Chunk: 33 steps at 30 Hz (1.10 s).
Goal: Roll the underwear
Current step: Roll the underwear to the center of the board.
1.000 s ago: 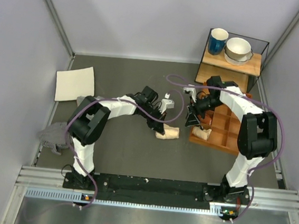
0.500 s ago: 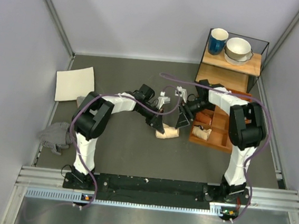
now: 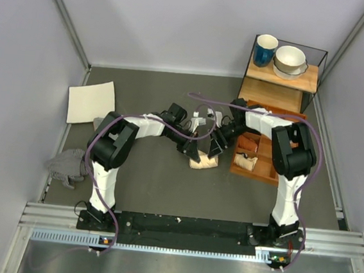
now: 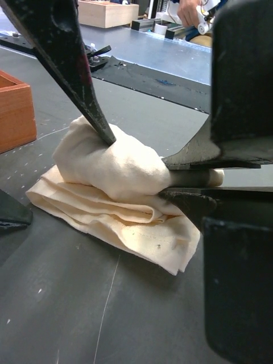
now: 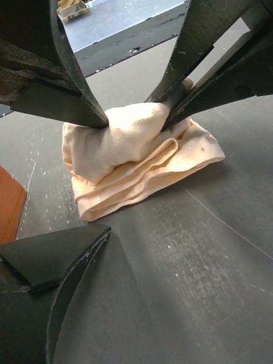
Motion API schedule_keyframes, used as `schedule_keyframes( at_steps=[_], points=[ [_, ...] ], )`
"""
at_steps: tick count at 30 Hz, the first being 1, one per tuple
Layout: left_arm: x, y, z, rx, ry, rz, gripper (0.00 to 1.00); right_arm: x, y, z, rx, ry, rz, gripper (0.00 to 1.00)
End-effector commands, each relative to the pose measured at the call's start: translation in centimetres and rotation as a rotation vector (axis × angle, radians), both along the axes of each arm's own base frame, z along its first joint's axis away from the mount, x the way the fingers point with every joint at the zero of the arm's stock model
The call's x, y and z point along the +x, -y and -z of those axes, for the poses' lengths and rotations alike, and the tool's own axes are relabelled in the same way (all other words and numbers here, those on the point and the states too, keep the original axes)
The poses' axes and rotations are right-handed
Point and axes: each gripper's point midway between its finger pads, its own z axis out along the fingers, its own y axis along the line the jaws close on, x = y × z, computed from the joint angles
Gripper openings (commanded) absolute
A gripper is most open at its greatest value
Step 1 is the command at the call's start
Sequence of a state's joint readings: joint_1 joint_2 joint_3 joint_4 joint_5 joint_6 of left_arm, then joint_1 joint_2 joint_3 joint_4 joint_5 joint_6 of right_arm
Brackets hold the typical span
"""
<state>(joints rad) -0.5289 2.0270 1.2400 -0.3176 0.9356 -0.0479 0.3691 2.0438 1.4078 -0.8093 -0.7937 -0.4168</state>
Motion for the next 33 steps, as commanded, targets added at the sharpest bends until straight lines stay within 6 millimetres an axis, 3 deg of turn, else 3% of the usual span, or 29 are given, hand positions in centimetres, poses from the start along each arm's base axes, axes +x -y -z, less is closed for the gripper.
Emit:
schedule_keyframes(
  at_steps=[1, 7, 15, 18, 19, 22, 24, 27, 28, 33],
  points=[
    [0.5, -2.1, 5.1, 0.178, 0.023, -0.068, 0.10, -1.0, -0.2, 2.6, -0.084, -0.052, -0.005, 0.71],
    [0.7, -2.1, 5.3, 0.186, 0.028, -0.077, 0.11, -2.5, -0.3, 2.7, -0.066, -0.130, -0.024, 0.66],
    [1.0, -2.4, 5.3, 0.206, 0.047, -0.091, 0.15, -4.2, -1.2, 2.9, -0.037, -0.221, -0.057, 0.43],
    [1.3, -2.5, 5.1, 0.214, 0.068, -0.104, 0.19, -4.3, -1.5, 2.7, -0.016, -0.240, -0.060, 0.26],
    [1.4, -2.5, 4.8, 0.210, 0.079, -0.108, 0.20, -4.4, -1.6, 2.6, -0.011, -0.245, -0.062, 0.14],
    [2.2, -2.7, 3.9, 0.209, 0.136, -0.135, 0.27, -4.2, -1.7, 2.2, 0.007, -0.234, -0.068, 0.00],
    [2.7, -3.1, 3.3, 0.207, 0.179, -0.167, 0.31, -4.0, -1.9, 1.8, 0.025, -0.225, -0.072, 0.00],
    [3.5, -4.0, 1.2, 0.196, 0.264, -0.216, 0.41, -3.7, -2.0, 0.7, 0.071, -0.210, -0.073, 0.00],
    [4.2, -4.2, -0.4, 0.181, 0.318, -0.239, 0.42, -3.6, -2.0, 0.1, 0.087, -0.204, -0.073, 0.00],
    [4.4, -6.0, -3.3, 0.172, 0.398, -0.274, 0.55, -3.3, -2.3, -2.3, 0.187, -0.176, -0.086, 0.00]
  ],
)
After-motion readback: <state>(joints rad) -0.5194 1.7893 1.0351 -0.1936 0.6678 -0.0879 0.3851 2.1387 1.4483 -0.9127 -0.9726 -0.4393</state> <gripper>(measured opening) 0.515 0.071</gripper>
